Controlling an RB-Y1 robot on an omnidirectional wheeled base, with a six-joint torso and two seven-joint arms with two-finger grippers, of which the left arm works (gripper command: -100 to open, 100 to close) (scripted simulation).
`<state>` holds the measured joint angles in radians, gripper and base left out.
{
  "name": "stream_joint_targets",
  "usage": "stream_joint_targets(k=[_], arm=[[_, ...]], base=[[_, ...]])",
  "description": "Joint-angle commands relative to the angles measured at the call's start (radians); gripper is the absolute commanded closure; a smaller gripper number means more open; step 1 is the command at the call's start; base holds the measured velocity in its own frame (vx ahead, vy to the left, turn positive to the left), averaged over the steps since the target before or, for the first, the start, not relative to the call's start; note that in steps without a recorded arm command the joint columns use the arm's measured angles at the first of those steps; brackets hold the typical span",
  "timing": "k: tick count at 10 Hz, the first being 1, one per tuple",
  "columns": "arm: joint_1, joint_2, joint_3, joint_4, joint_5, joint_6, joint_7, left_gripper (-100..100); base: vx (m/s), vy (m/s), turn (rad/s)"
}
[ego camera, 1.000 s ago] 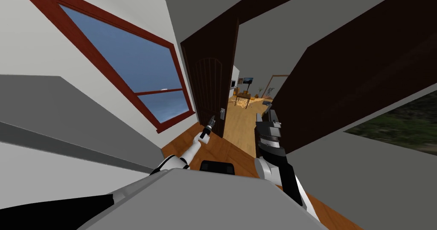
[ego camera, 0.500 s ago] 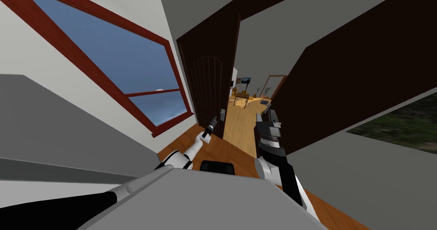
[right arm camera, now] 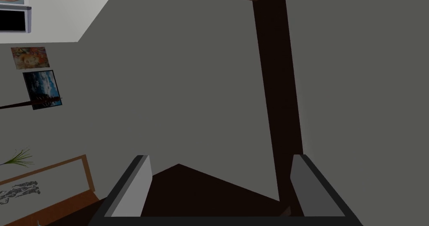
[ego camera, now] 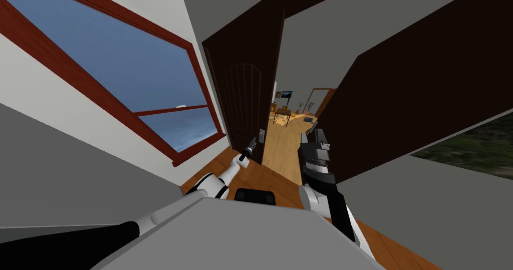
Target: Push the door open
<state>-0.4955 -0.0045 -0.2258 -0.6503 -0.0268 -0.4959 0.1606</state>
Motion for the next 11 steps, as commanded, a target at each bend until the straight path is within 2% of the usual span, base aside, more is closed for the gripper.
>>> stream_joint_targets(k=[1,3,4,7,9,11], arm=[[-0.019,-0.008,-0.005,0.028,-0.002,0.001,0.002,-100],[-0.031,-0.011,-0.004,0.049,-0.002,-0.005,0.003,-100],[-0.034,0.019,0.0,0.055,-0.001,-0.007,0.0,-100],[-0.035,0.033,0.004,0.057,0.001,-0.007,-0.002,-100],[-0.035,0.03,0.009,0.058,0.002,-0.007,-0.004,-100],[-0.036,0.011,0.013,0.06,0.004,-0.007,-0.006,-100]], base=[[0.072,0.067,-0.067],[0.044,0.046,-0.032],[0.101,-0.035,-0.037],[0.169,-0.064,-0.016],[0.184,-0.058,-0.024],[0.186,-0.087,-0.019]])
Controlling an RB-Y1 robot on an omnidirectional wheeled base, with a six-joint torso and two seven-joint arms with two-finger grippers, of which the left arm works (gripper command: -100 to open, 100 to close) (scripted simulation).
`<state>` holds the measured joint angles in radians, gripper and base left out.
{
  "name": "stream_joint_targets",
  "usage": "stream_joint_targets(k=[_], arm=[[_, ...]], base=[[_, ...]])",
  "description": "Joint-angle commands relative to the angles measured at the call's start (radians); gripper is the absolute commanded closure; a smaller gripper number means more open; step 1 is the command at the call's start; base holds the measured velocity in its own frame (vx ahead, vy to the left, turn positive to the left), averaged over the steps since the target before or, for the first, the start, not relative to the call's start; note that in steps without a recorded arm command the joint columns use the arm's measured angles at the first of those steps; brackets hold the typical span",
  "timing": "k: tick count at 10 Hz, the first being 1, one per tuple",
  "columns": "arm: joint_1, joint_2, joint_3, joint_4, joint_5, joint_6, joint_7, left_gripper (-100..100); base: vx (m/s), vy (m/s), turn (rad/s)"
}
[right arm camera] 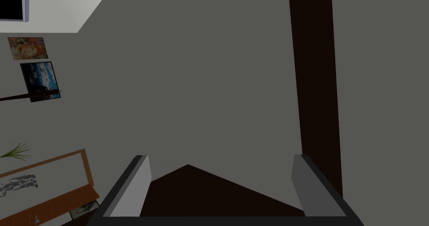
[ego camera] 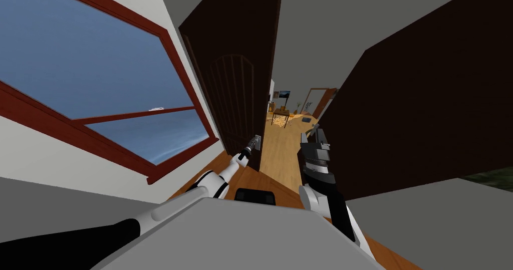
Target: Push the door open
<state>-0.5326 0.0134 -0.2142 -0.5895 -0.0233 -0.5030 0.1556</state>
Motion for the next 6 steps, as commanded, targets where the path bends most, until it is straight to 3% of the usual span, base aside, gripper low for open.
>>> stream_joint_targets(k=[1,2,3,6], arm=[[0.001,-0.026,0.004,0.0,0.001,0.0,-0.002,-100],[0.0,-0.011,0.0,-0.005,0.0,0.004,0.002,-100],[0.0,-0.011,0.0,-0.005,0.0,0.004,0.002,100],[0.0,-0.011,0.0,-0.005,0.0,0.004,0.002,100]], base=[[0.193,-0.084,-0.031],[0.083,-0.04,-0.001],[-0.009,0.004,0.009],[-0.019,0.011,-0.011]])
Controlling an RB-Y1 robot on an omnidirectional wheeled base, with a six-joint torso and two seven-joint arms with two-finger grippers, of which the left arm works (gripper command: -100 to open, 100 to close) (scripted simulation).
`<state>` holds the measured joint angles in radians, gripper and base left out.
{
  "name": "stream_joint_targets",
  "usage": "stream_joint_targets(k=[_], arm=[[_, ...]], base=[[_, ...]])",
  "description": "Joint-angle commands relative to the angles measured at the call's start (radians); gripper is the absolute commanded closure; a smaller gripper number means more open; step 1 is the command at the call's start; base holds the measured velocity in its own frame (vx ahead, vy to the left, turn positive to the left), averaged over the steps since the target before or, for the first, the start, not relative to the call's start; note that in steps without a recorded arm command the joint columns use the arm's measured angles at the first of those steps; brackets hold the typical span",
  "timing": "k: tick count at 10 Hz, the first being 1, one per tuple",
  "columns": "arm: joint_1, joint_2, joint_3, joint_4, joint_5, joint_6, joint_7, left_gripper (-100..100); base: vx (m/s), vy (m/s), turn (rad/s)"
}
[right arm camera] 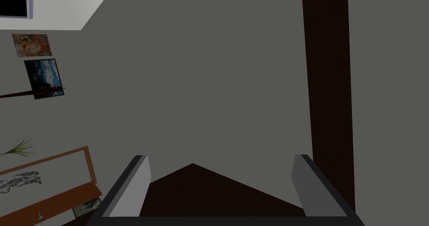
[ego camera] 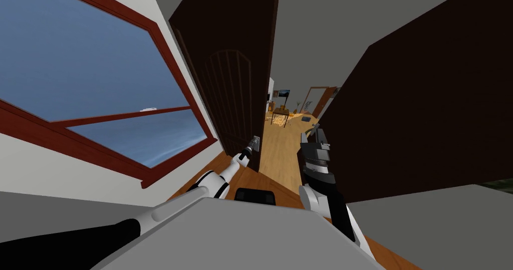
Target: Push the door open
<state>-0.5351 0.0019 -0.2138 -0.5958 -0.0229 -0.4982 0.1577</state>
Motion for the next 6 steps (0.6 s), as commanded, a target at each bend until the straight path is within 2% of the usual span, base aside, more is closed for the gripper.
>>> stream_joint_targets(k=[1,2,3,6], arm=[[0.003,0.0,0.0,0.001,0.0,-0.001,0.0,100],[0.003,0.0,0.0,0.001,0.0,-0.001,0.0,100],[0.001,0.013,0.012,0.001,0.004,0.0,-0.005,100],[0.003,0.031,0.032,0.002,0.011,0.0,-0.013,100]], base=[[0.0,0.0,0.0],[0.0,0.0,0.0],[0.085,-0.06,0.011],[0.122,-0.127,0.049]])
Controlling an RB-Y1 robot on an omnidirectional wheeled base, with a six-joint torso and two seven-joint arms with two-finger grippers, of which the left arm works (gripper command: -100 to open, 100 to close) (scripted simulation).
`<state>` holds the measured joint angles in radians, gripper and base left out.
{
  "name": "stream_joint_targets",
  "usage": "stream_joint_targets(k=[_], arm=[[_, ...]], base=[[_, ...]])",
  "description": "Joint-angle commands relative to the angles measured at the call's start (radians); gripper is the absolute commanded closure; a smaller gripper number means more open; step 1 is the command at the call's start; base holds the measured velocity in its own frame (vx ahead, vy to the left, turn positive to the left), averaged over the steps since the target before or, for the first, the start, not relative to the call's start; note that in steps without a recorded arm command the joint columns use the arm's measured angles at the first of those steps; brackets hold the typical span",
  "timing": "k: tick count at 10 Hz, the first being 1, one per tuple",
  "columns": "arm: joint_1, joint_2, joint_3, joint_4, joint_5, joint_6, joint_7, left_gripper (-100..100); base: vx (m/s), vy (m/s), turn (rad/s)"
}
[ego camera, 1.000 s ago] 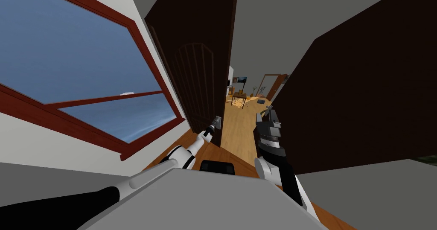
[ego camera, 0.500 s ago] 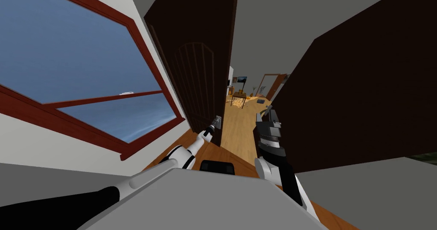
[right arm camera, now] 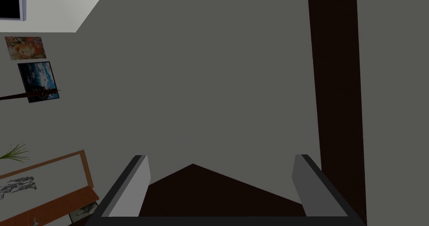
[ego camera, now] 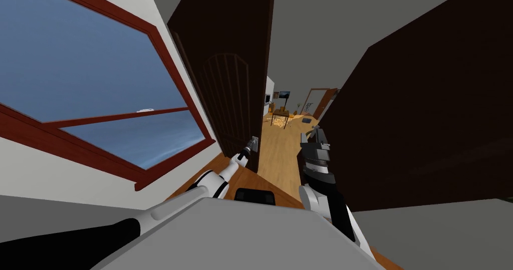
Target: Push the door open
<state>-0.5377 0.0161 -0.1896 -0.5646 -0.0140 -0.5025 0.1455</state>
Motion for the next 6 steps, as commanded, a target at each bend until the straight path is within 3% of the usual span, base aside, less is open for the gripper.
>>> stream_joint_targets(k=[1,5,6], arm=[[0.006,0.016,0.008,-0.03,0.002,0.004,-0.001,100],[0.01,0.048,0.058,-0.027,0.018,0.005,-0.021,100],[0.01,0.048,0.058,-0.004,0.018,0.005,-0.021,100]], base=[[0.128,-0.099,0.027],[0.195,-0.147,0.066],[0.129,-0.125,0.055]])
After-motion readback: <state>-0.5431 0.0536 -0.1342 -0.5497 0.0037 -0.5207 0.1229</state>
